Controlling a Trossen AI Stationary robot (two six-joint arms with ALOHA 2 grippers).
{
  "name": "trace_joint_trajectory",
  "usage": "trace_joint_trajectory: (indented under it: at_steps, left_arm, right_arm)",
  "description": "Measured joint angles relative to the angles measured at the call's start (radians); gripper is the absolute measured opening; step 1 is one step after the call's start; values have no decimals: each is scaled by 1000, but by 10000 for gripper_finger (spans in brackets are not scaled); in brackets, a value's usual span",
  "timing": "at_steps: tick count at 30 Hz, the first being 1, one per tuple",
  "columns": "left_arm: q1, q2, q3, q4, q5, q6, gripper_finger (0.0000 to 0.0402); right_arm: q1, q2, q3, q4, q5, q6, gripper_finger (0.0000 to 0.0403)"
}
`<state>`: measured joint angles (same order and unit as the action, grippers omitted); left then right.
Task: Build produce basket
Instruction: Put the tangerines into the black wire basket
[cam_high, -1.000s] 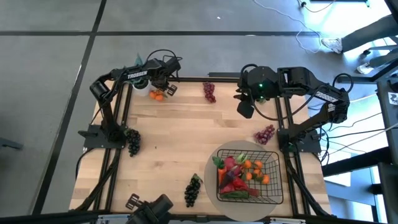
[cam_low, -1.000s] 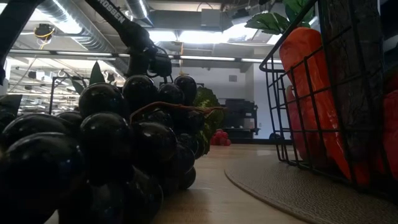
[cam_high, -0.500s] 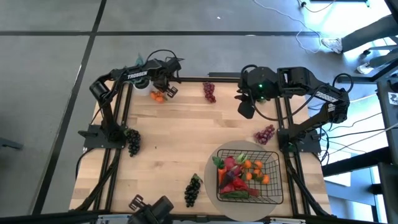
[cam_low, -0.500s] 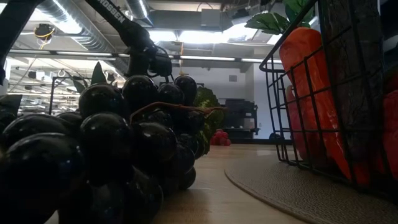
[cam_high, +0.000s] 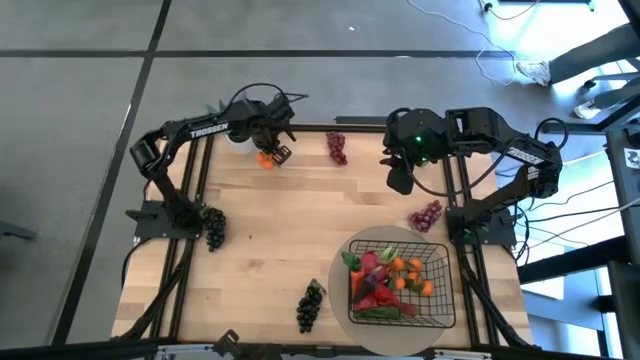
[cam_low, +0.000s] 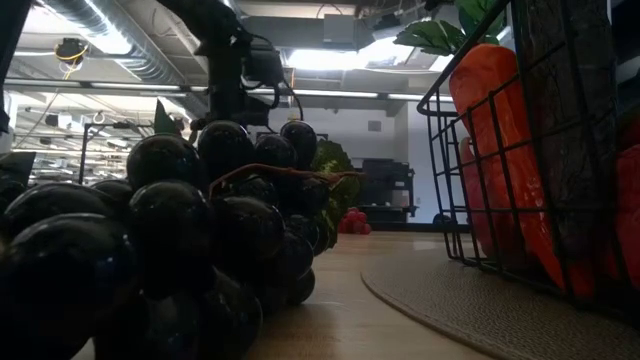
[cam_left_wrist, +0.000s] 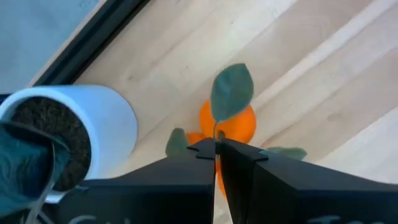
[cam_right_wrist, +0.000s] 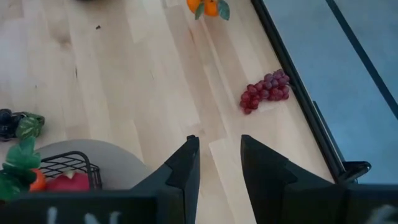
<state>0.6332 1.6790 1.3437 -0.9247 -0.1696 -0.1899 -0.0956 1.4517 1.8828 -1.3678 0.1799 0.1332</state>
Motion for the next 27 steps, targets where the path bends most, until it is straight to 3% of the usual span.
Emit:
trace_joint_trajectory:
  at_steps: [9,20,27]
  left_arm:
    - [-115,-73,42,-29,25,17,0]
    - [-354,-99,371,-50,32,128,0]
    - [-522,-99,478,53,70,149,0]
  right_arm:
    - [0,-4,0,-42,-28,-11,103]
    - [3,-71,-1,-136,-121,-6,103]
    - [62,-188,-74,-112,-124,50,103]
